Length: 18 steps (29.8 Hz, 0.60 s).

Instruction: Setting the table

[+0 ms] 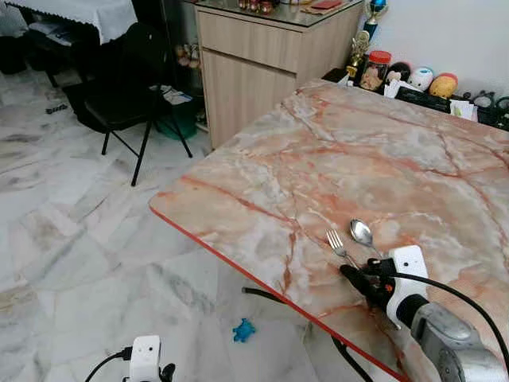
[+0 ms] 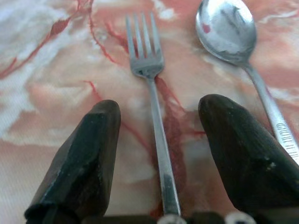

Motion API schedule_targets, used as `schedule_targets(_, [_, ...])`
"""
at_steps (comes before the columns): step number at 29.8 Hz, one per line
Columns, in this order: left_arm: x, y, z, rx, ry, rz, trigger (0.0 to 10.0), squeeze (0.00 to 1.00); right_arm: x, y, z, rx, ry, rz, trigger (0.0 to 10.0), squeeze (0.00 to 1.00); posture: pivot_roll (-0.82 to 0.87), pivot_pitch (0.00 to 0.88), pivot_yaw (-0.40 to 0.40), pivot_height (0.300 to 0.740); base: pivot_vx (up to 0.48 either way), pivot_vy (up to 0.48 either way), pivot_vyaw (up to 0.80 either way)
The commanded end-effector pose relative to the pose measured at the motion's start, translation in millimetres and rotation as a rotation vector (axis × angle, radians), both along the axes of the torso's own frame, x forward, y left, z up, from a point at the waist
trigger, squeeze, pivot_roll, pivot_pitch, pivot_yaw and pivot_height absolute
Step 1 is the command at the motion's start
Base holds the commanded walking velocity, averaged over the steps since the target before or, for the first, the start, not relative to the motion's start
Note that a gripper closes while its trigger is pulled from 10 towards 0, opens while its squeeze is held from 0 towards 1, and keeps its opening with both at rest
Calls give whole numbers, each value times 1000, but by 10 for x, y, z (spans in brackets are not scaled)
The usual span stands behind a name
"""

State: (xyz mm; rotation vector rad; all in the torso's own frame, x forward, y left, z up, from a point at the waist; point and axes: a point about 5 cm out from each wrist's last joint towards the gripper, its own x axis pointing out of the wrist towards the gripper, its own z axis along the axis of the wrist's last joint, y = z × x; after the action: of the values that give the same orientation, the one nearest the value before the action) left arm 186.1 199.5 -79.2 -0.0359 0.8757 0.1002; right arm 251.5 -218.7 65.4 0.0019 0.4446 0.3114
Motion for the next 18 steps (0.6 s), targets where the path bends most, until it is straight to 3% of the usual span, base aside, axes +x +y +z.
schedule_targets(1, [-72,8,-41,1,41,6,10000,0,25,24,-4,-4,-9,10,10000,0,40,24,-25,736,0,0,0])
schedule_targets(2, [-74,10,-41,2,42,5,10000,0,25,40,-1,6,-17,16,8941,0,42,25,-25,736,0,0,0])
schedule_targets(3, [-74,11,-41,2,42,5,10000,0,23,49,-5,6,-15,20,7059,0,42,25,-25,736,0,0,0])
schedule_targets(4, [-74,11,-41,1,41,5,10000,0,20,56,-13,4,-11,22,6353,0,42,25,-25,736,0,0,0])
schedule_targets(5, [-74,12,-41,1,41,5,10000,0,21,61,-16,-1,-15,29,4706,0,42,25,-25,736,0,0,0])
schedule_targets(6, [-74,11,-41,1,41,5,10000,0,22,64,-18,-4,-18,33,4706,0,40,26,-25,736,0,0,0])
schedule_targets(7, [-75,9,-42,0,41,4,10000,0,20,73,-22,-1,-22,38,3451,0,41,25,-25,736,0,0,0])
schedule_targets(10, [-75,5,-42,-1,41,3,10000,0,19,73,-26,-1,-22,36,2863,0,40,25,-26,736,0,0,0])
schedule_targets(11, [-74,4,-42,-2,41,3,10000,0,19,73,-29,0,-21,35,1843,0,40,25,-26,736,0,0,0])
schedule_targets(13, [-72,3,-41,-3,41,2,10000,0,20,72,-38,-5,-17,35,1020,0,40,26,-26,736,0,0,0])
schedule_targets(14, [-71,1,-41,-3,41,2,10000,0,20,71,-42,-9,-16,36,0,0,40,26,-26,736,0,0,0])
schedule_targets(18, [-73,-5,-43,-5,42,2,10000,0,20,65,-55,-20,-13,38,0,0,42,26,-28,736,0,0,0])
